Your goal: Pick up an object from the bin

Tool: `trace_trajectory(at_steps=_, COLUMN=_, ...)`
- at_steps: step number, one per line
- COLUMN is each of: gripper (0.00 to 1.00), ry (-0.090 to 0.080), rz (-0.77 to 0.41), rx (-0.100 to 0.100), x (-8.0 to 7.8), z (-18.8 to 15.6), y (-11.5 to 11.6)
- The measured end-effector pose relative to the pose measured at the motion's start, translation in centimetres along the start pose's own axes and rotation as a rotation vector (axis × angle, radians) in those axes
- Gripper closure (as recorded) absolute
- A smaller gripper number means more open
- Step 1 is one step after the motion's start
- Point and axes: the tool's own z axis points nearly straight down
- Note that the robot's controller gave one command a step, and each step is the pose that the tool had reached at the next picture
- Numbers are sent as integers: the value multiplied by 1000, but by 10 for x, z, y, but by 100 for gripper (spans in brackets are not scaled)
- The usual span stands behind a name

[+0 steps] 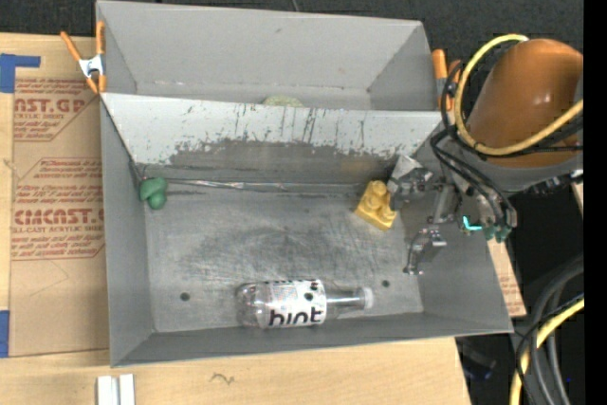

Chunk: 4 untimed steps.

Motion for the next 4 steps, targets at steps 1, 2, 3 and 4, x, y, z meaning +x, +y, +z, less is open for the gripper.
trace_trajectory(at_steps=1, gripper=0, ry=-8, rz=-2, rx=1, x=-2, z=-4, y=0)
trace_trajectory(at_steps=2, gripper=0, ry=-13, rz=-34, rx=2, x=6, z=57, y=51)
trace_trajectory(at_steps=3, gripper=0, ry=-2, rz=-102, rx=-1, x=12, z=98, y=81)
trace_trajectory(at_steps=4, gripper=0, ry=-5, rz=-212, rx=2, x=18, z=95, y=125)
